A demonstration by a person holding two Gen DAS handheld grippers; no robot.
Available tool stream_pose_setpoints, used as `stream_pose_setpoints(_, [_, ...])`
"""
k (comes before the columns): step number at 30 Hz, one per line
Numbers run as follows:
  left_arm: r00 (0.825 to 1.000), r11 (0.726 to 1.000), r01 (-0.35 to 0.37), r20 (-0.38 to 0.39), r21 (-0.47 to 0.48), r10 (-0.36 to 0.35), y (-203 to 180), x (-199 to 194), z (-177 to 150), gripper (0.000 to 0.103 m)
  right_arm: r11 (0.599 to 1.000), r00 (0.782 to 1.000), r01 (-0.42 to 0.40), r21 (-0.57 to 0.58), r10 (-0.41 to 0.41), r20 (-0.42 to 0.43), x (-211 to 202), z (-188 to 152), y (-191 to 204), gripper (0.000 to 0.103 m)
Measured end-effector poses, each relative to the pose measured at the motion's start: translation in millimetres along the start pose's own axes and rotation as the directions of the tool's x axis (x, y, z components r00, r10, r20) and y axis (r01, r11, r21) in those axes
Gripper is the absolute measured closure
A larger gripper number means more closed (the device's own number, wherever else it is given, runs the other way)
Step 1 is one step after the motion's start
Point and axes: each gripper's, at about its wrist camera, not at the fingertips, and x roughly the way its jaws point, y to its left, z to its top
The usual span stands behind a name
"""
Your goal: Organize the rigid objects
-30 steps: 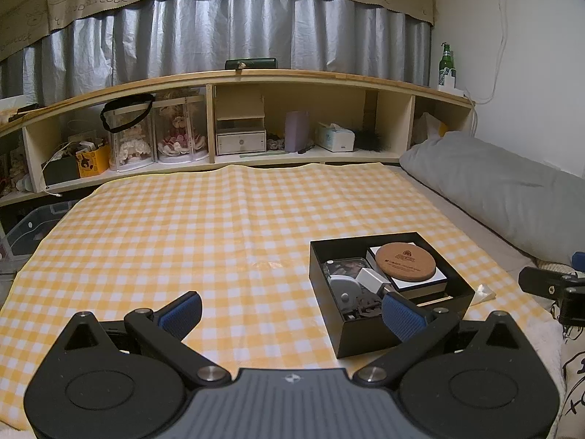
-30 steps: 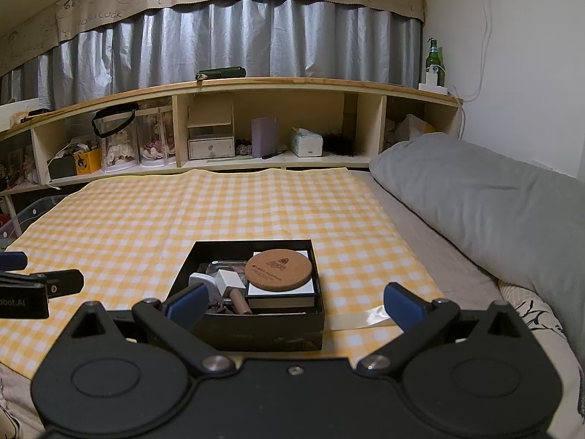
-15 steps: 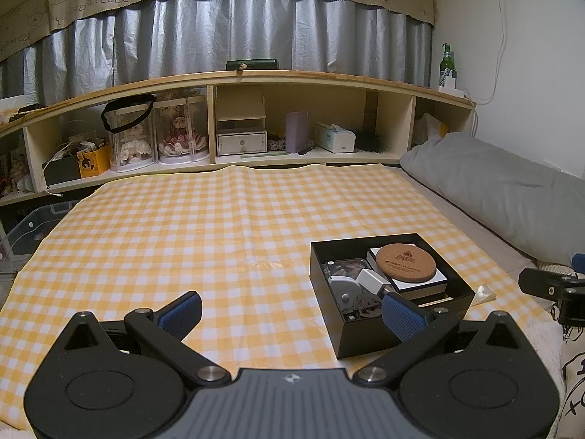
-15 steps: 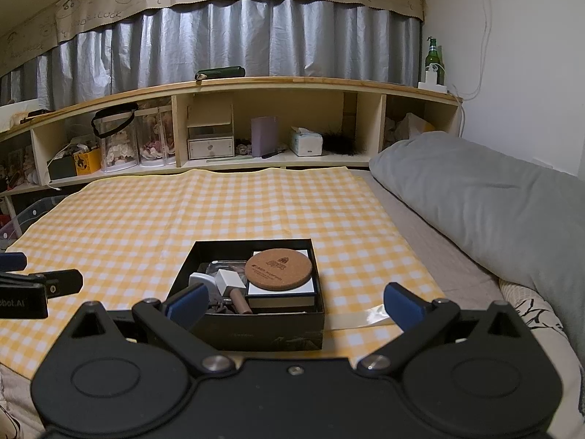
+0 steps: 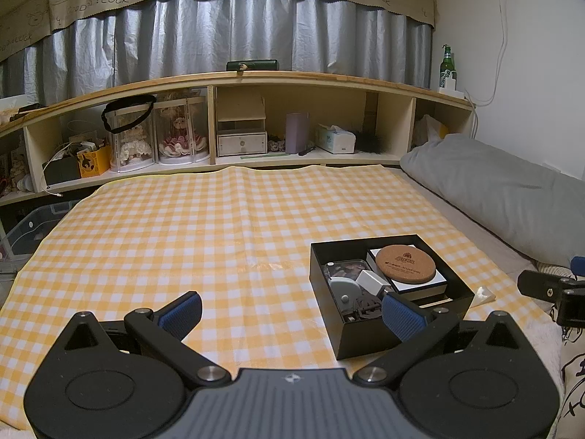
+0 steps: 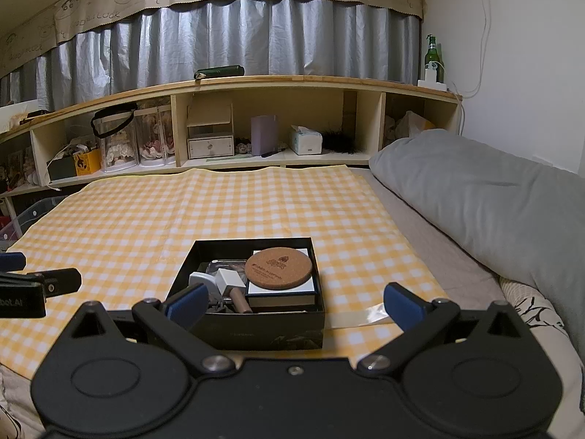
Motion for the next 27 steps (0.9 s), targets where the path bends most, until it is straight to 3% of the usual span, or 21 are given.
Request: stream_pose_setpoints(27, [1.000,1.000,-0.003,0.004,0.003,0.003,-2.4,-1.7,2.1,0.000,1.000,1.000,0.002,0.007,-0.002,-0.005,1.0,-1.4,-0.8,0.000])
